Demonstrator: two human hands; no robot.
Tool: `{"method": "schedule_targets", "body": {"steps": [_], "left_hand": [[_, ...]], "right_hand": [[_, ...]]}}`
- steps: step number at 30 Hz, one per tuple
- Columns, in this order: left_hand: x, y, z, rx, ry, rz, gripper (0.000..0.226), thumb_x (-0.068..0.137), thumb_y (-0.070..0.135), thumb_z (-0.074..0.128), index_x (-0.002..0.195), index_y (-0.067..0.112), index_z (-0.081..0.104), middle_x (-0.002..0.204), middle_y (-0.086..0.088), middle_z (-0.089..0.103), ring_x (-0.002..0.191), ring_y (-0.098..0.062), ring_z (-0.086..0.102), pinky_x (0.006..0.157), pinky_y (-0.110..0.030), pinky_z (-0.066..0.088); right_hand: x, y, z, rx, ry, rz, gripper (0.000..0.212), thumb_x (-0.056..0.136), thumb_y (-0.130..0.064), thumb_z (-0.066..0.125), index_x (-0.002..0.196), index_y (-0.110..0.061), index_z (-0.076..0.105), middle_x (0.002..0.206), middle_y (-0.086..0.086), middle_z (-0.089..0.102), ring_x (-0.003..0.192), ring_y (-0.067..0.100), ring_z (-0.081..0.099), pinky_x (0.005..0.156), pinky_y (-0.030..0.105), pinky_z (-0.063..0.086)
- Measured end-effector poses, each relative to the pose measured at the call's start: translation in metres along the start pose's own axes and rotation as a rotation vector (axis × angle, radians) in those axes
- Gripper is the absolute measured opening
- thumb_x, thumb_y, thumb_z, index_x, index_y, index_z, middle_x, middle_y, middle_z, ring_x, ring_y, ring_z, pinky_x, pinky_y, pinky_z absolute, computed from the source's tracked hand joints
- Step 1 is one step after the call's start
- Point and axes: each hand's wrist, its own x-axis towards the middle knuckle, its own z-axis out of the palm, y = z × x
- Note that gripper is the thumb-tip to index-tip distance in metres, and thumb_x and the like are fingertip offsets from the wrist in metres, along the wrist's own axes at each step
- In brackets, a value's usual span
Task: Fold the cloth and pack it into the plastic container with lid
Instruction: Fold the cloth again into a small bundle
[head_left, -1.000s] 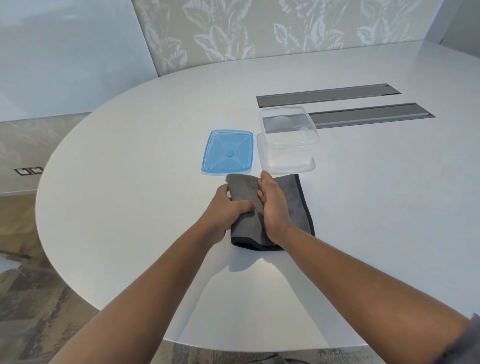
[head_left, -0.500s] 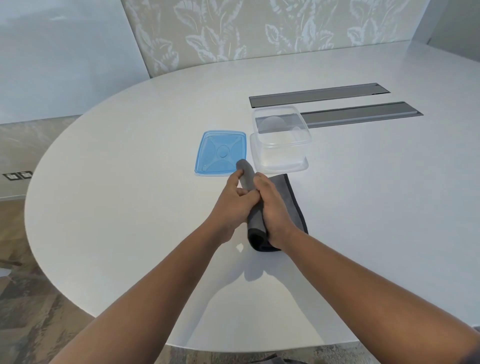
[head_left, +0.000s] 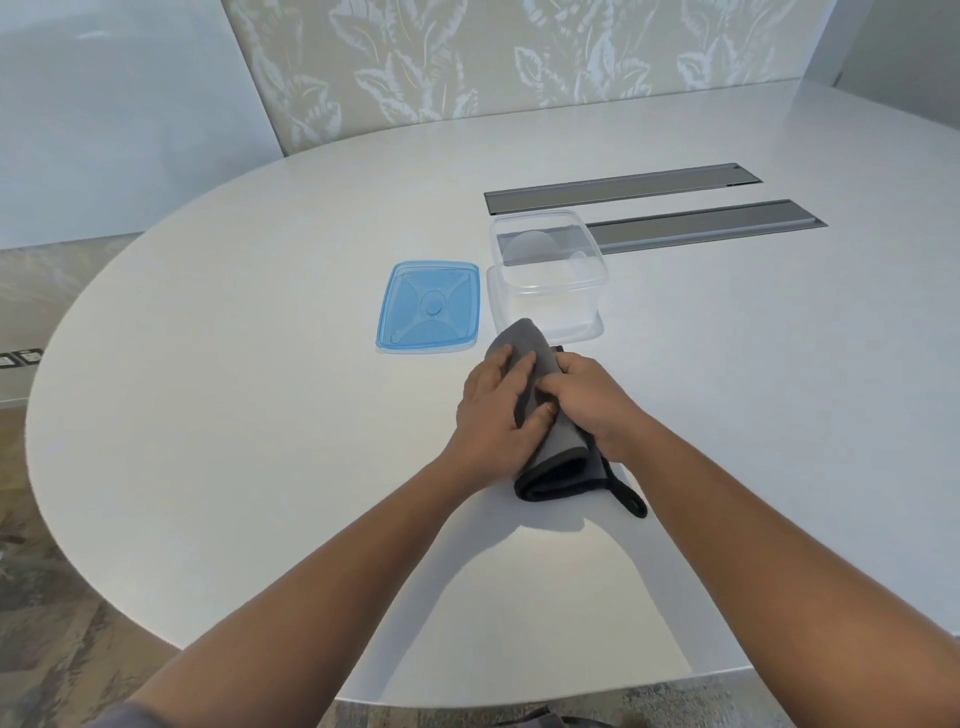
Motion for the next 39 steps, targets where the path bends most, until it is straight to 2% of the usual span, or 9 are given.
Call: {"method": "schedule_targets", "body": {"steps": [4, 11, 17, 19, 23, 28, 33, 35, 39], "left_hand": [[0.007, 0.002, 0.014, 0.214, -0.091, 0.089, 0.081, 0.098, 0.069, 0.035, 0.165, 0.036, 0.004, 0.174, 0.006, -0.009, 0.158, -0.019, -0.018, 0.126, -0.045, -0.002], [0.015, 0.004, 0.022, 0.300, -0.183, 0.046, 0.093, 0.089, 0.085, 0.031, 0.162, 0.041, -0.006, 0.174, 0.008, -0.007, 0.158, -0.021, -0.017, 0.126, -0.049, -0.006], [0.014, 0.003, 0.025, 0.307, -0.226, 0.028, 0.094, 0.086, 0.085, 0.034, 0.162, 0.043, -0.001, 0.173, 0.007, -0.009, 0.158, -0.022, -0.020, 0.125, -0.052, -0.006], [0.015, 0.003, 0.024, 0.323, -0.223, 0.032, 0.094, 0.083, 0.087, 0.030, 0.162, 0.044, 0.001, 0.173, 0.006, -0.010, 0.157, -0.023, -0.022, 0.126, -0.055, -0.005], [0.016, 0.004, 0.028, 0.370, -0.220, 0.011, 0.090, 0.092, 0.069, 0.045, 0.164, 0.035, 0.001, 0.173, 0.005, -0.015, 0.157, -0.024, -0.024, 0.126, -0.056, 0.002], [0.022, -0.005, 0.031, 0.365, -0.209, 0.021, 0.074, 0.103, 0.044, 0.039, 0.164, 0.031, 0.000, 0.172, 0.006, -0.016, 0.157, -0.025, -0.022, 0.127, -0.055, 0.006], [0.026, -0.006, 0.025, 0.362, -0.177, 0.012, 0.076, 0.102, 0.046, 0.040, 0.164, 0.033, -0.002, 0.173, 0.003, -0.012, 0.159, -0.025, -0.007, 0.123, -0.054, 0.017], [0.032, -0.007, 0.019, 0.419, -0.162, 0.029, 0.080, 0.100, 0.051, 0.041, 0.163, 0.036, -0.006, 0.172, 0.004, -0.015, 0.156, -0.026, 0.001, 0.117, -0.053, 0.025], [0.042, -0.011, 0.015, 0.572, -0.124, 0.084, 0.080, 0.097, 0.056, 0.036, 0.163, 0.036, -0.006, 0.173, 0.008, -0.004, 0.146, -0.034, 0.017, 0.111, -0.050, 0.025]], "right_hand": [[0.004, 0.010, -0.010, 0.102, 0.017, 0.041, 0.031, 0.102, -0.017, 0.048, 0.129, -0.020, 0.062, 0.117, 0.008, 0.072, 0.107, 0.028, 0.070, 0.093, 0.047, 0.060], [0.005, 0.016, -0.019, 0.322, 0.057, 0.099, 0.030, 0.098, -0.012, 0.059, 0.127, -0.020, 0.061, 0.119, 0.016, 0.070, 0.101, 0.031, 0.072, 0.075, 0.041, 0.063], [-0.011, 0.000, -0.013, -0.380, 0.286, -0.160, 0.047, 0.097, -0.021, 0.056, 0.143, -0.025, 0.050, 0.136, -0.002, 0.059, 0.118, 0.021, 0.060, 0.098, 0.039, 0.051], [-0.015, -0.009, -0.009, -0.423, 0.343, -0.247, 0.047, 0.095, -0.016, 0.055, 0.142, -0.025, 0.052, 0.142, -0.005, 0.056, 0.123, 0.021, 0.058, 0.100, 0.037, 0.048], [-0.018, -0.007, 0.008, -0.231, 0.209, -0.195, 0.037, 0.091, -0.015, 0.050, 0.124, -0.025, 0.063, 0.114, -0.011, 0.063, 0.112, 0.017, 0.061, 0.102, 0.042, 0.050], [-0.020, 0.020, 0.022, -0.387, 0.269, -0.341, 0.028, 0.083, -0.024, 0.046, 0.103, -0.025, 0.066, 0.104, -0.009, 0.070, 0.097, 0.013, 0.062, 0.089, 0.042, 0.052], [-0.017, 0.029, 0.019, -0.418, 0.226, -0.367, 0.036, 0.097, -0.036, 0.039, 0.125, -0.025, 0.058, 0.133, -0.006, 0.063, 0.122, 0.016, 0.057, 0.105, 0.045, 0.047], [-0.017, 0.034, 0.019, -0.579, 0.191, -0.356, 0.061, 0.099, -0.043, 0.029, 0.156, -0.023, 0.037, 0.165, -0.002, 0.035, 0.151, 0.017, 0.032, 0.122, 0.042, 0.029], [-0.013, 0.041, 0.018, -0.755, 0.187, -0.337, 0.065, 0.105, -0.045, 0.021, 0.164, -0.020, 0.011, 0.173, -0.002, 0.009, 0.158, 0.020, 0.010, 0.127, 0.044, 0.009]]}}
